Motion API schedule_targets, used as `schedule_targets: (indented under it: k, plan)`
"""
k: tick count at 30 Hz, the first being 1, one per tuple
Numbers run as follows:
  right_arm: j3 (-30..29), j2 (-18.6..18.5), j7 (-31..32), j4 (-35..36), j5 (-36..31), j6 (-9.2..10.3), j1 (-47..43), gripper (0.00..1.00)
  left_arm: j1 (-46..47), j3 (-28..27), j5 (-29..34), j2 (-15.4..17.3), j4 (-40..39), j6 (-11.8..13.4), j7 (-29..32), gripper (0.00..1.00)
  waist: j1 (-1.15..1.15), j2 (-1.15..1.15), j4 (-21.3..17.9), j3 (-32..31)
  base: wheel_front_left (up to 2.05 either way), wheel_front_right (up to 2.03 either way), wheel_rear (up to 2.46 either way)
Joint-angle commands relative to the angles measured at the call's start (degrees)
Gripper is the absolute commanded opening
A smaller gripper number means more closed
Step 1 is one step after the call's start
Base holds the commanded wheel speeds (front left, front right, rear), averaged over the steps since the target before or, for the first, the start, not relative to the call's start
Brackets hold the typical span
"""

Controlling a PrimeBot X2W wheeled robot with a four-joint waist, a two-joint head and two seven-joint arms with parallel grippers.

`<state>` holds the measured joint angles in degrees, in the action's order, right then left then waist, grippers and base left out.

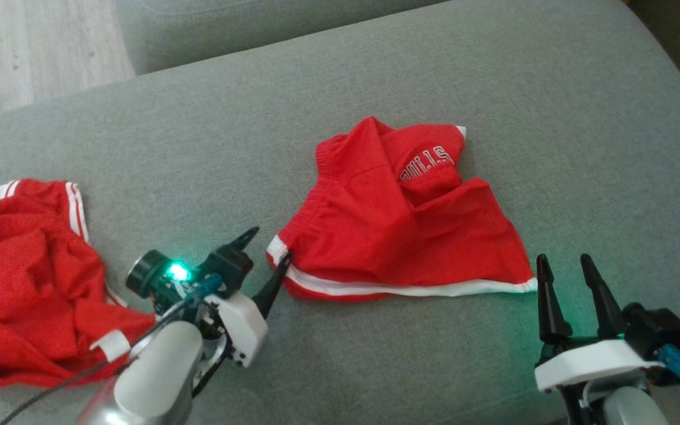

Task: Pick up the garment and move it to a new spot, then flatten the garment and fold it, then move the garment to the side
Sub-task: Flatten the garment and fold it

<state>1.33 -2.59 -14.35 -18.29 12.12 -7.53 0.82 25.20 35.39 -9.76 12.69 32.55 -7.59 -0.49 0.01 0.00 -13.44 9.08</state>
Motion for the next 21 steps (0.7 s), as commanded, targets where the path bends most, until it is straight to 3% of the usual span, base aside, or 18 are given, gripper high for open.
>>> schedule_targets:
  k: [1, 9, 10, 11, 21]
  plan:
    - [1.45, -0.29, -0.64, 1.42, 0.47, 0.04, 1.86, 1.0, 3.18, -1.1, -1.07, 1.58, -0.41, 0.11, 0.58, 1.0, -0.01, 0.0, -0.3, 0.22, 0.0, 0.0, 0.0]
    - [1.77, -0.29, -0.64, 0.97, 0.45, 0.04, 2.14, 1.0, 5.03, 2.0, -4.34, 2.26, 1.31, 0.11, 1.47, 0.98, -0.01, 0.0, -0.9, 0.55, 0.0, 0.0, 0.0]
    - [1.84, -0.29, -0.64, 0.84, 0.41, 0.04, 2.23, 1.0, 5.22, 2.77, -5.02, 2.38, 1.49, 0.11, 1.83, 0.38, -0.01, 0.0, -1.0, 0.61, 0.0, 0.0, 0.0]
    - [1.88, -0.29, -0.64, 0.7, 0.38, 0.04, 2.31, 1.0, 5.42, 3.52, -5.67, 2.55, 1.55, 0.11, 2.04, 0.0, -0.01, 0.0, -1.08, 0.64, 0.0, 0.0, 0.0]
    - [4.1, -0.29, 0.37, -4.76, -1.02, 0.04, 3.61, 1.0, 7.49, 5.13, -12.83, 3.45, 1.04, 0.1, 1.65, 0.0, -0.01, 0.0, -1.35, -0.12, 0.0, 0.0, 0.0]
